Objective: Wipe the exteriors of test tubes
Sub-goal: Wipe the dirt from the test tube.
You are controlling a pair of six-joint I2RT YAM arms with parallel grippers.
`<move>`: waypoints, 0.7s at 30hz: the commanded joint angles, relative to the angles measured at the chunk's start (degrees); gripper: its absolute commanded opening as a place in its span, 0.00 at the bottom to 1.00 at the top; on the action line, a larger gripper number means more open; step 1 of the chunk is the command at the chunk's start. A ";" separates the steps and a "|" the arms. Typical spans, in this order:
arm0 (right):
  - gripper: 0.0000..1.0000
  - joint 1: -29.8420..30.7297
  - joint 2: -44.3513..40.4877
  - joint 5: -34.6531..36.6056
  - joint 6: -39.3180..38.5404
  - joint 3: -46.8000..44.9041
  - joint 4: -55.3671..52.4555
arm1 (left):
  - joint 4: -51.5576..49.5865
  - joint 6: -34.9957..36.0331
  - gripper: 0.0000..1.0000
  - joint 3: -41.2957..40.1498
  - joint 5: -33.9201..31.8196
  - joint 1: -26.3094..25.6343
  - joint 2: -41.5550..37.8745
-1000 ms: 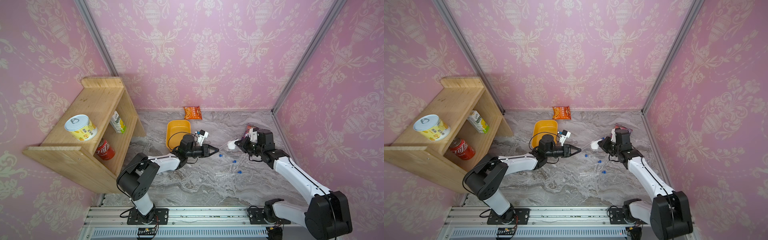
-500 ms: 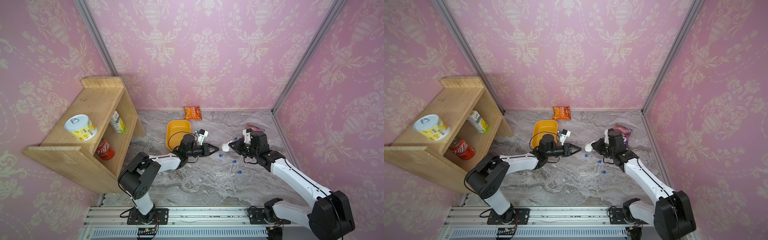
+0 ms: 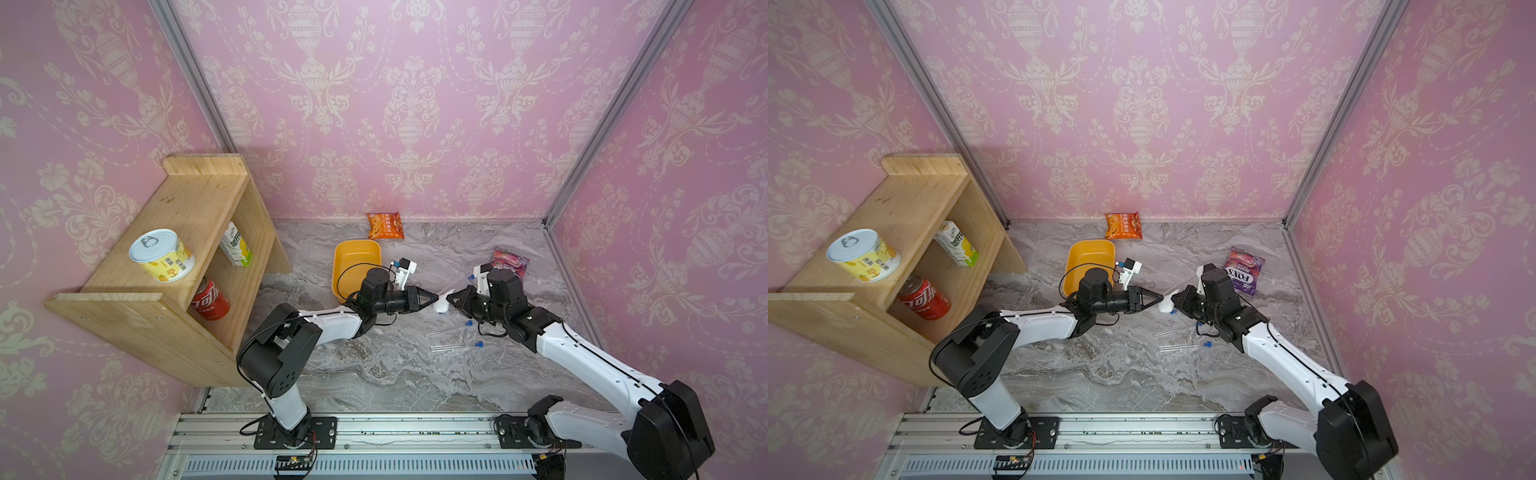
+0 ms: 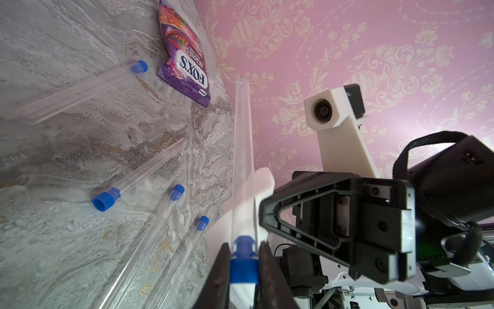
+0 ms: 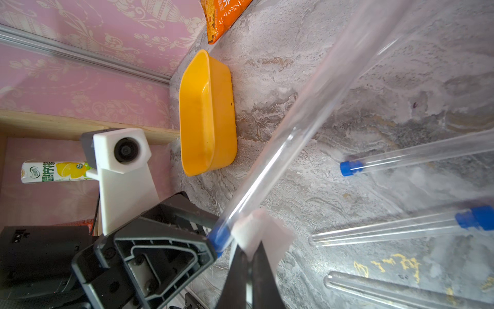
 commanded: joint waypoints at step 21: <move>0.00 -11.75 -2.53 0.76 -4.92 2.74 -3.88 | 3.77 -2.61 0.20 -0.22 0.28 -0.44 0.46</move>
